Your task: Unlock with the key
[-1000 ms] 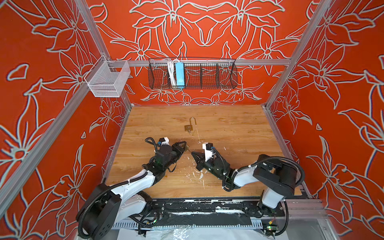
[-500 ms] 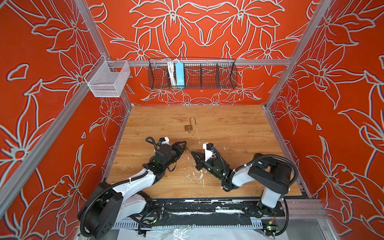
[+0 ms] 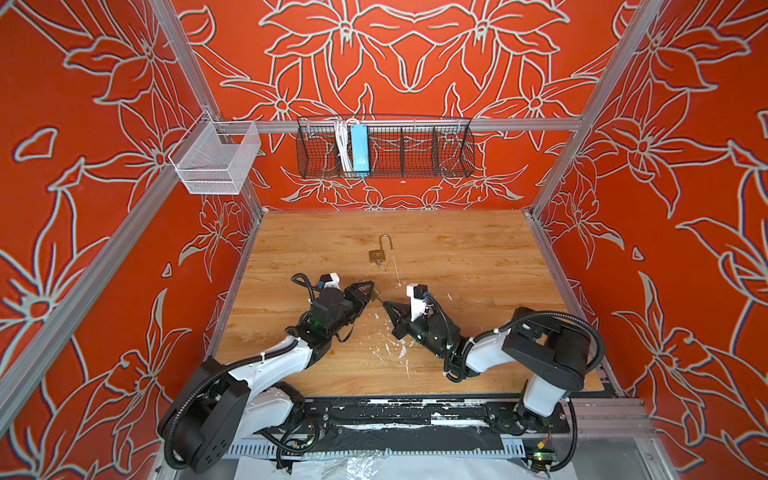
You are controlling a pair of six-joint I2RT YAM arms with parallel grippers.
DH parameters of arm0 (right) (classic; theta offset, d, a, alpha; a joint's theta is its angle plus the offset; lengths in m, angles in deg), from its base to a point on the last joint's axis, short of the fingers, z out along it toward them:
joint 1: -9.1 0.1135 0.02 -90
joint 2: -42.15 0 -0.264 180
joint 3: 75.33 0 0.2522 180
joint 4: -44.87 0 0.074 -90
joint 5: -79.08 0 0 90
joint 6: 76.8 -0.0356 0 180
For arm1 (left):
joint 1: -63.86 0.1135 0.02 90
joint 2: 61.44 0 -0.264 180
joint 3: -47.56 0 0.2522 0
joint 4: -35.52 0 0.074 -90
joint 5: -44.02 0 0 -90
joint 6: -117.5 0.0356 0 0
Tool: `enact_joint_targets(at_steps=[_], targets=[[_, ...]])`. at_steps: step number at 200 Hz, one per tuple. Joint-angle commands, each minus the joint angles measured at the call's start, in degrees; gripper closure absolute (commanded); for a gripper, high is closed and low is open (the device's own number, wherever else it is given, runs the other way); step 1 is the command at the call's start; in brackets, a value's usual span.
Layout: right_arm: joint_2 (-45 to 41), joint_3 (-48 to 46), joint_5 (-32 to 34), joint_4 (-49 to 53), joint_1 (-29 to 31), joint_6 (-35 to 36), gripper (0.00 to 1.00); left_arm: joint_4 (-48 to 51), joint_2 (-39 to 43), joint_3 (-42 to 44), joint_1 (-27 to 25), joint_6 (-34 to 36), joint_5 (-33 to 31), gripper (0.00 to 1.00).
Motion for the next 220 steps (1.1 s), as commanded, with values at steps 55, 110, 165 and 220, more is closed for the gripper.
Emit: enact_joint_targets(at_steps=[55, 110, 165, 220], targets=[[2.0, 3.8, 0.5, -4.8, -0.8, -1.4, 1.0, -5.5, -2.8, -1.9, 0.1, 0.2, 2.9, 1.0], [-0.7, 4.2, -0.7, -1.9, -2.1, -0.6, 1.0, -9.1, -5.1, -2.2, 0.1, 1.8, 6.0, 1.0], [-0.6, 5.1, -1.0, -1.2, -2.1, 0.0, 1.0, -11.9, -6.9, -2.4, 0.1, 0.8, 8.6, 1.0], [0.6, 6.1, -1.3, -2.5, -2.6, 0.4, 1.0, -11.6, -6.8, -3.5, 0.1, 3.0, 10.6, 1.0]])
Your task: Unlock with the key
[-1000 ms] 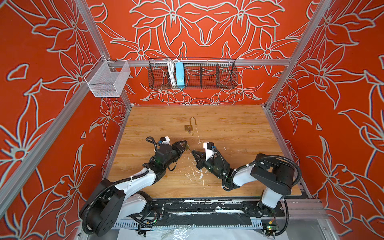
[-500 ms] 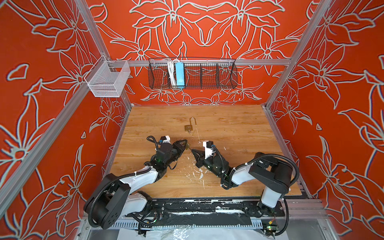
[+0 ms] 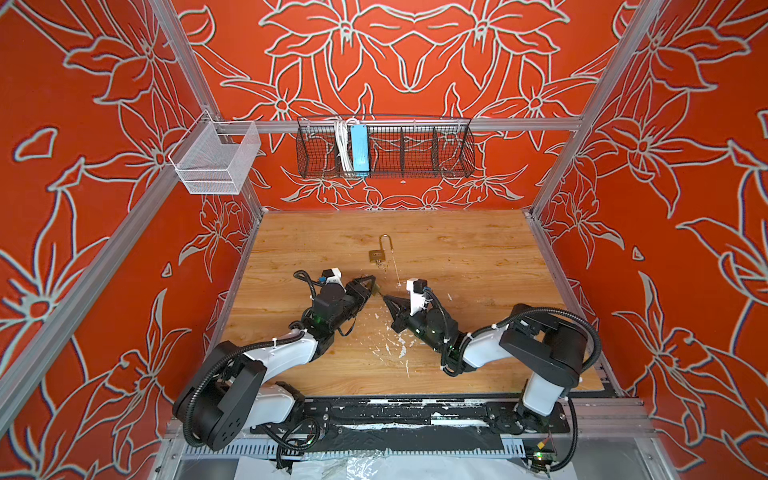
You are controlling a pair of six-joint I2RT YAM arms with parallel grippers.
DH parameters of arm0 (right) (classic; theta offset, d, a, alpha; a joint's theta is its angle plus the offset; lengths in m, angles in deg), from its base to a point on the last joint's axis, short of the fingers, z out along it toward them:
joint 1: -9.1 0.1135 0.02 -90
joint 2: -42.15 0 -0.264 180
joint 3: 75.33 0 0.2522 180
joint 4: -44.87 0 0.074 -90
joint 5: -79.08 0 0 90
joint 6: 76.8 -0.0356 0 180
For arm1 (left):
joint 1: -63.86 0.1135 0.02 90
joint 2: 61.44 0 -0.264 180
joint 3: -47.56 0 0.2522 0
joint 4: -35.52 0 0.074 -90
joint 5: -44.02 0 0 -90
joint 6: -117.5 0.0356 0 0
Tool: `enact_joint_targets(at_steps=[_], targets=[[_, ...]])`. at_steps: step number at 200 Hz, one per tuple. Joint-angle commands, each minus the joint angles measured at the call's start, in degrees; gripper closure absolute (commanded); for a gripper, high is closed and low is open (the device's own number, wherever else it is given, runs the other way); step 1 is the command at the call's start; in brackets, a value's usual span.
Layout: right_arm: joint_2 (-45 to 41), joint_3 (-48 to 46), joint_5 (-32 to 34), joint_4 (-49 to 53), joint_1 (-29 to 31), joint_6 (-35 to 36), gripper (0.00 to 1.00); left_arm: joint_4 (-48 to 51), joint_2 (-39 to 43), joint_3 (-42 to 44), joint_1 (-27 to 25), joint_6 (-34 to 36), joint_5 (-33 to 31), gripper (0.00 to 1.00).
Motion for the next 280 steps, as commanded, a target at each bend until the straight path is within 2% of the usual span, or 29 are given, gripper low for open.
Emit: enact_joint_targets(at_steps=[1, 34, 72, 123, 156, 171, 215, 280], targets=[[-0.7, 3.4, -1.1, -3.6, -0.6, 0.4, 1.0, -3.1, -0.1, -2.5, -1.6, 1.8, 8.6, 1.0], [-3.9, 3.8, -1.5, 0.0, -2.0, 2.7, 1.0, -2.0, -2.3, -5.4, -1.6, 3.8, 13.3, 1.0], [-4.6, 5.0, -1.9, 1.3, -2.3, 3.8, 1.0, -2.6, -4.7, -6.5, -1.6, 3.2, 15.5, 1.0], [-6.9, 6.1, -2.0, 3.9, -2.7, 5.0, 1.0, 2.7, -4.8, -9.0, -1.7, 7.3, 15.8, 1.0], [-9.2, 5.5, -1.5, 4.9, -3.1, 5.1, 1.0, 10.5, -3.9, -10.9, -2.6, 11.3, 10.6, 1.0], [-9.9, 5.3, -1.1, 5.6, -3.1, 4.8, 1.0, 9.9, -4.0, -10.5, -2.9, 11.2, 9.7, 1.0], [-9.1, 5.4, 0.4, 4.0, -3.4, 4.8, 1.0, 8.4, -5.0, -11.1, -4.1, 11.9, 11.9, 1.0], [-10.1, 8.9, -2.4, 8.0, -6.4, 3.8, 1.0, 9.4, -7.8, -12.7, -4.8, 12.9, 12.4, 1.0]])
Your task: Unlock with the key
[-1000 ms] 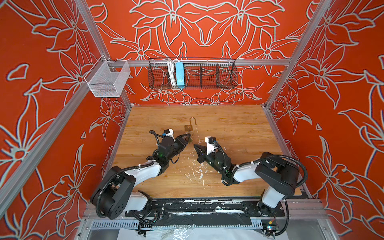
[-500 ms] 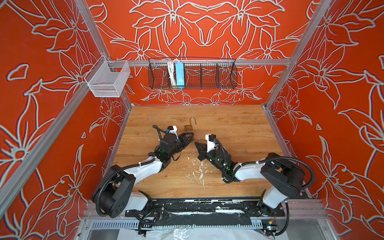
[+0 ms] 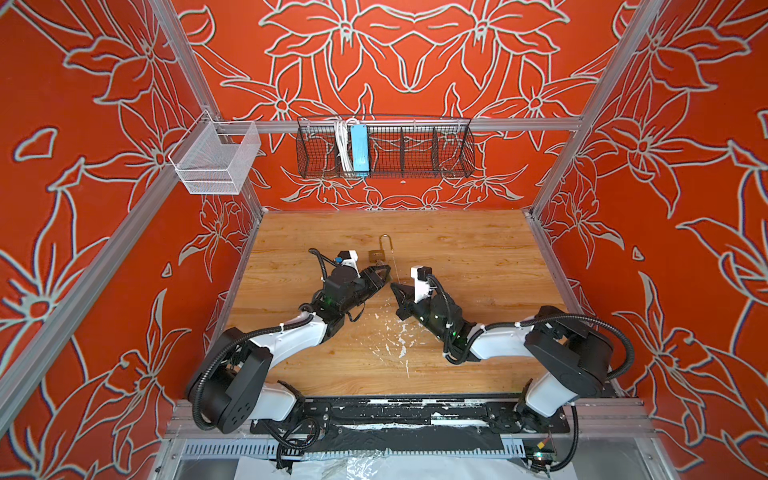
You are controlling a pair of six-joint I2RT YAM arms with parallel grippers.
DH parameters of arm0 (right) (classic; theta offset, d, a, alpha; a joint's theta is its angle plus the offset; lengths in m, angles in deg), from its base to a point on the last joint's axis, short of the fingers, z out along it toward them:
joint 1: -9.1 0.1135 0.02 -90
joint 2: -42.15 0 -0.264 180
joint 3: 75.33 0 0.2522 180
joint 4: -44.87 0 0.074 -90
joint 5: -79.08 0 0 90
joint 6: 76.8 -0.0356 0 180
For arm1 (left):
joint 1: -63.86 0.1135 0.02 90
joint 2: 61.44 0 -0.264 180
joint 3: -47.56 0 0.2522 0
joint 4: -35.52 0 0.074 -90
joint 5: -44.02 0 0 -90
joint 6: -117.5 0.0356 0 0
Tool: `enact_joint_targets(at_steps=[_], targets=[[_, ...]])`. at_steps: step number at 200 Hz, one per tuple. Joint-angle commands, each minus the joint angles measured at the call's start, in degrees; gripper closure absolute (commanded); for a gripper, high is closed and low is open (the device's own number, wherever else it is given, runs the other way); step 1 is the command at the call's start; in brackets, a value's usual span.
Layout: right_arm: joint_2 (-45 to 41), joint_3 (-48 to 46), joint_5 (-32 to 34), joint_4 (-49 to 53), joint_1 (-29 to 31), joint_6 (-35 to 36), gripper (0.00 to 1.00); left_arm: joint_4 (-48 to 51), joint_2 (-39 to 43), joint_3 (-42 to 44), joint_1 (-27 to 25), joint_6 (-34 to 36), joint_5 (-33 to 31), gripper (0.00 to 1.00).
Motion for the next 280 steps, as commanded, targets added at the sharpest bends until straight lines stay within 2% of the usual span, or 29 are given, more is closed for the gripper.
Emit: enact_joint_targets(at_steps=[1, 40, 78, 98, 116, 133, 155, 171, 189, 206, 232, 245, 262, 280], targets=[[-2.6, 5.4, -2.3, -5.7, -1.3, -0.7, 1.0, 3.0, -1.9, -0.6, -2.9, 1.8, 8.0, 1.0], [-5.2, 4.1, -2.8, -2.6, -1.6, 0.4, 1.0, 3.0, -1.7, -0.2, -2.9, 1.8, 6.8, 1.0], [-11.9, 4.1, -7.0, 11.1, -2.6, 2.7, 1.0, 3.6, -1.3, -0.2, -3.0, 2.1, 6.3, 1.0], [-16.5, 6.3, -8.9, 24.3, -2.7, 4.8, 0.63, 4.9, -0.9, -0.6, -2.8, 2.7, 5.6, 1.0], [-19.2, 8.4, -10.9, 33.1, -2.9, 6.7, 0.42, 5.8, 0.1, -0.6, -2.7, 2.8, 4.8, 1.0], [-20.6, 10.3, -13.3, 40.9, -3.2, 7.9, 0.31, 8.5, 2.0, -0.6, -2.2, 3.3, 2.5, 1.0], [-22.6, 9.8, -14.8, 45.6, -3.6, 10.0, 0.26, 16.0, 5.5, -1.6, -1.8, 5.2, -4.2, 1.0], [-24.4, 6.5, -14.4, 43.4, -4.9, 12.2, 0.25, 20.7, 7.2, -2.8, -1.7, 7.7, -8.7, 1.0], [-26.0, -0.2, -13.8, 34.8, -7.1, 14.4, 0.25, 21.4, 7.8, -3.1, -1.7, 10.7, -9.9, 1.0], [-26.8, -4.6, -15.6, 28.5, -9.3, 12.9, 0.25, 18.4, 7.7, -2.0, -1.7, 12.3, -8.7, 1.0], [-25.7, -8.4, -16.5, 23.3, -9.4, 12.8, 0.24, 14.1, 5.4, -1.3, -1.7, 13.9, -4.5, 1.0], [-23.6, -8.0, -17.5, 22.3, -9.3, 12.1, 0.24, 13.3, 4.5, -1.7, -1.7, 14.0, -2.8, 1.0], [-20.8, -6.6, -22.6, 20.8, -9.3, 11.7, 0.24, 11.8, 3.3, -1.8, -1.8, 13.3, -0.7, 1.0], [-18.5, -6.3, -23.4, 19.6, -9.3, 11.0, 0.25, 10.8, 2.8, -1.7, -2.0, 12.8, 0.3, 1.0]])
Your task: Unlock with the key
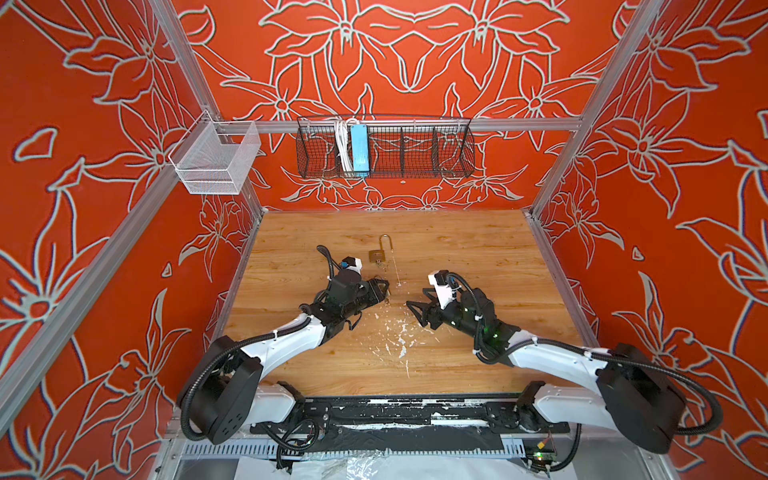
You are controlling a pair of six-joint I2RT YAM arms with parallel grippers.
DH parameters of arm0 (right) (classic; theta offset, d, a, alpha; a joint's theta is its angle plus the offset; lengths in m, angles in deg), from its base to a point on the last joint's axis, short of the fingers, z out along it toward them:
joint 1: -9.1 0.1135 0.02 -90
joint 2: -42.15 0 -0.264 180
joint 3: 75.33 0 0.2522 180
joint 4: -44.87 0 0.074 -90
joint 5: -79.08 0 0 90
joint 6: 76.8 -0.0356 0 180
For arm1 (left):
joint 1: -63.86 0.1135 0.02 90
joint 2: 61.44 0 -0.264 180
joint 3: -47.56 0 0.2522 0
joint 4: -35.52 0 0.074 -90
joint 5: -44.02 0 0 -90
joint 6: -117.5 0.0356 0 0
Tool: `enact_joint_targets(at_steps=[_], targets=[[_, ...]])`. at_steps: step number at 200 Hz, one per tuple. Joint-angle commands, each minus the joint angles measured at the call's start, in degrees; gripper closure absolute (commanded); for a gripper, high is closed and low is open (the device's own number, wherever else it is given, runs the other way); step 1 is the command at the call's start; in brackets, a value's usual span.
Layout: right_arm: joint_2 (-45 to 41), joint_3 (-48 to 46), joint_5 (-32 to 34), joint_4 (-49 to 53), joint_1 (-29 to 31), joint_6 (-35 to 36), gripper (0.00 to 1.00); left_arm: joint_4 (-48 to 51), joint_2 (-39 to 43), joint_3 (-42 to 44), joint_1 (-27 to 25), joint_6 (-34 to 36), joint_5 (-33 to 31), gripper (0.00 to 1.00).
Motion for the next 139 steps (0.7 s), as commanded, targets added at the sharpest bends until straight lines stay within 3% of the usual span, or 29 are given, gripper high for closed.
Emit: enact_joint_targets(at_steps=[1, 25, 60, 139], targets=[[2.5, 1.3, -4.6, -5.5, 0.1, -0.7, 0.25, -6.0, -0.4, -0.8, -0.3, 0.3, 2.7, 1.0], [4.7, 3.1, -8.5, -5.1, 0.2, -1.7, 0.31, -8.6, -0.5, 0.0, -0.7, -0.6, 3.7, 1.0], [6.8, 3.7, -9.2, -5.4, 0.2, -2.4, 0.3, -9.7, 0.5, 0.8, -1.5, -0.8, 2.8, 1.0], [11.9, 6.1, -9.8, -6.2, 0.2, -5.3, 0.46, -14.8, 0.0, 2.6, -2.8, -2.3, 3.5, 1.0]])
